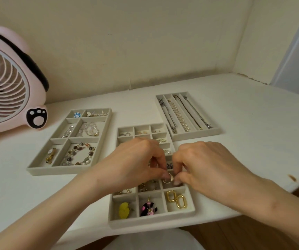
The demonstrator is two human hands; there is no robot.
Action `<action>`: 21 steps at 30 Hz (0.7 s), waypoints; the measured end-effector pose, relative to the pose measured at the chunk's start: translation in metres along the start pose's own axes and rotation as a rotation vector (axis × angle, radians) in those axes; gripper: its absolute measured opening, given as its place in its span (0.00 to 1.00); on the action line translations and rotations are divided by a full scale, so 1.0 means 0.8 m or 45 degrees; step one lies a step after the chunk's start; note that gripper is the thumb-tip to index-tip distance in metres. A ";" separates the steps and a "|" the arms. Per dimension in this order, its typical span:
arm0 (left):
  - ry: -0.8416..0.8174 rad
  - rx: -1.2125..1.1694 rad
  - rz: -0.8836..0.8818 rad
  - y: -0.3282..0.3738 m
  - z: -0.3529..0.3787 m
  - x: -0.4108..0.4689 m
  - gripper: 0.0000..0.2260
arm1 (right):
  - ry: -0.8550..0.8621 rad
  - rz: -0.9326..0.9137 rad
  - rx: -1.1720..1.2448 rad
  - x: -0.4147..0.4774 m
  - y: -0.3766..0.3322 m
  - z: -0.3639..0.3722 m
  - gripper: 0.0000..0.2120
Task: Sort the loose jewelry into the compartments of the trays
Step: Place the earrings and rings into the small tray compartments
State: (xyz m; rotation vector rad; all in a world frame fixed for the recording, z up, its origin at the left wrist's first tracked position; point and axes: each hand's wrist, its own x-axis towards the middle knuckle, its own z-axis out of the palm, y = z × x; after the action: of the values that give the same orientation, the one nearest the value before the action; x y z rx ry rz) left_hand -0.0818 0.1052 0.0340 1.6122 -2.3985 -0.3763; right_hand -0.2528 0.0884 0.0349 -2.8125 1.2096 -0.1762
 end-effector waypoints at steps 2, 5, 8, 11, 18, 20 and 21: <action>-0.018 0.017 -0.012 0.002 0.000 0.000 0.07 | -0.043 0.037 0.076 -0.001 0.006 -0.008 0.05; -0.052 0.086 -0.020 0.006 -0.001 0.002 0.08 | -0.023 0.071 0.148 -0.003 0.013 -0.015 0.04; -0.102 0.211 -0.003 0.013 0.000 0.005 0.08 | 0.010 0.102 0.206 -0.003 0.013 -0.017 0.06; -0.084 0.337 0.018 0.020 0.001 0.011 0.08 | 0.011 0.105 0.238 -0.003 0.012 -0.017 0.04; -0.014 0.371 0.029 0.020 0.003 0.009 0.08 | -0.035 0.063 0.310 -0.004 0.013 -0.014 0.04; 0.002 0.363 0.043 0.017 0.004 0.007 0.08 | -0.047 0.045 0.315 -0.006 0.014 -0.014 0.08; 0.007 0.368 0.057 0.016 0.005 0.005 0.09 | -0.054 0.034 0.308 -0.007 0.014 -0.013 0.10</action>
State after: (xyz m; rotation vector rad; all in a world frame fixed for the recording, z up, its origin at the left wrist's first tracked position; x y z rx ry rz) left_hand -0.0958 0.1061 0.0347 1.6628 -2.5750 -0.0151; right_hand -0.2658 0.0844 0.0435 -2.5781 1.1322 -0.2421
